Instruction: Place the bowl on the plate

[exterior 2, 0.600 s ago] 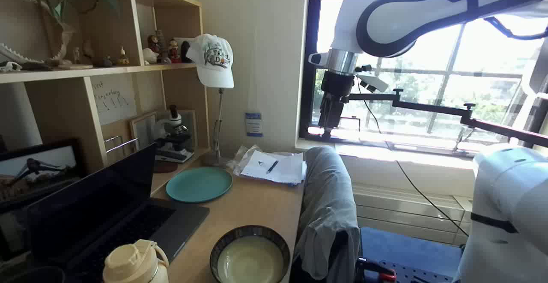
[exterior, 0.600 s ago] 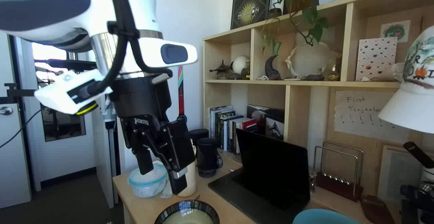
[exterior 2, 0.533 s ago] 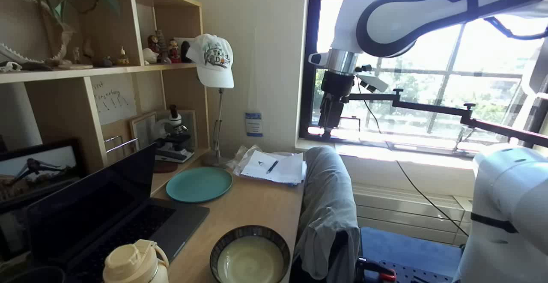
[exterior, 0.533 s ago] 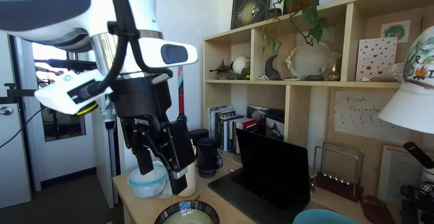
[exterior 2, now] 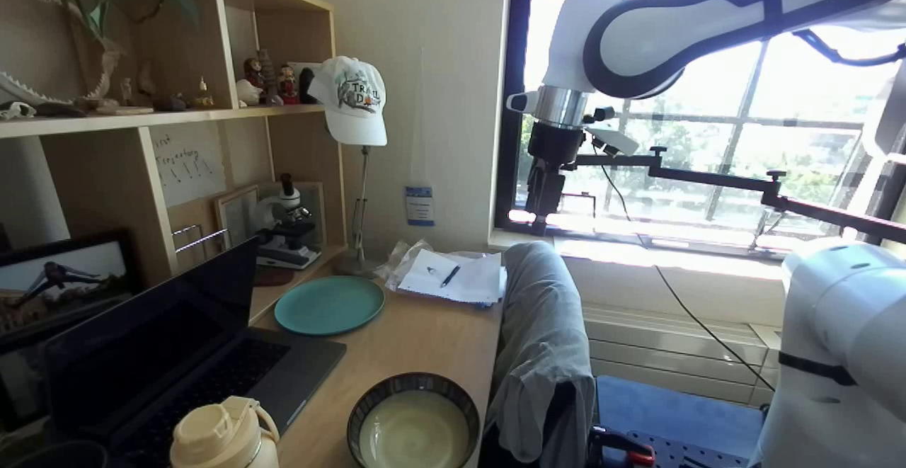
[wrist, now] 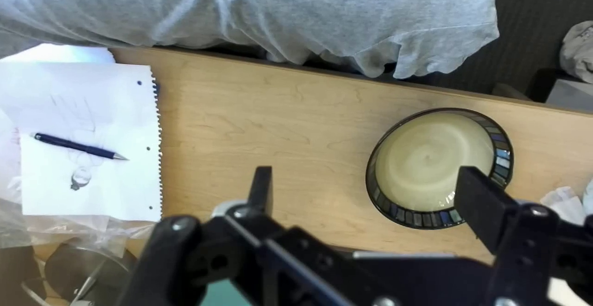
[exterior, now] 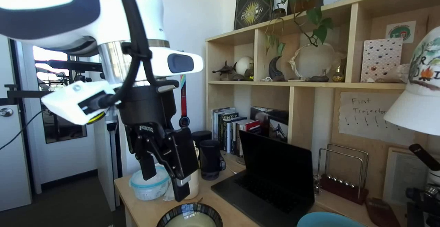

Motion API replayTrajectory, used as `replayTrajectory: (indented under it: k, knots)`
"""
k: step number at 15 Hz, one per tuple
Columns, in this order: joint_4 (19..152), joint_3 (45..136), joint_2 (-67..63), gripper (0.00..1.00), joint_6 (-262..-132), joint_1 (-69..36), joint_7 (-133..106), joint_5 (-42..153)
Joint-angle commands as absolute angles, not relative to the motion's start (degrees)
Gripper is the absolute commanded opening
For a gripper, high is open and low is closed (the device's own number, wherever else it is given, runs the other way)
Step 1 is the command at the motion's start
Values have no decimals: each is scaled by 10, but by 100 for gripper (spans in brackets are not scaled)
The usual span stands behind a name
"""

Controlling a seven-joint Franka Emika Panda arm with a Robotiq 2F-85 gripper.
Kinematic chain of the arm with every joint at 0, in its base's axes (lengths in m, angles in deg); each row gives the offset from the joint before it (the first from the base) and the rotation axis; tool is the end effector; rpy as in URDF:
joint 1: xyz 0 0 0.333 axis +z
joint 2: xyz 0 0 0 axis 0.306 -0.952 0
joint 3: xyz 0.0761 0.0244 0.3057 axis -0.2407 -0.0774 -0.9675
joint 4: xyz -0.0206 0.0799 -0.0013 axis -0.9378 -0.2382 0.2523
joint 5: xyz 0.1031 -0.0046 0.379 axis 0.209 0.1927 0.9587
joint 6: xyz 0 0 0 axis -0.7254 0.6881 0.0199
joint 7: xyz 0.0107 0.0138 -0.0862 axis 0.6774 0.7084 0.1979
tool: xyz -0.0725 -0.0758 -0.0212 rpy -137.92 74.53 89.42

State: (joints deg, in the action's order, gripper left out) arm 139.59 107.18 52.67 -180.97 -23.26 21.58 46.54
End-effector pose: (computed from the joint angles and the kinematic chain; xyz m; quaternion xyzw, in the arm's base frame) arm 0.3286 -0.1805 0.4835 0.9904 0.1129 0.0766 0.0231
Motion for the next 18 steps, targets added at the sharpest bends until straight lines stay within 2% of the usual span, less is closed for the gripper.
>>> replayTrajectory:
  k: [1,12,18]
  knots:
    - [1387,1063,465,100,-1847,-224,197,488]
    - [1390,1030,207,100,-2067,-154,230,733]
    - [1383,958,97,100,-2155,-185,263,840]
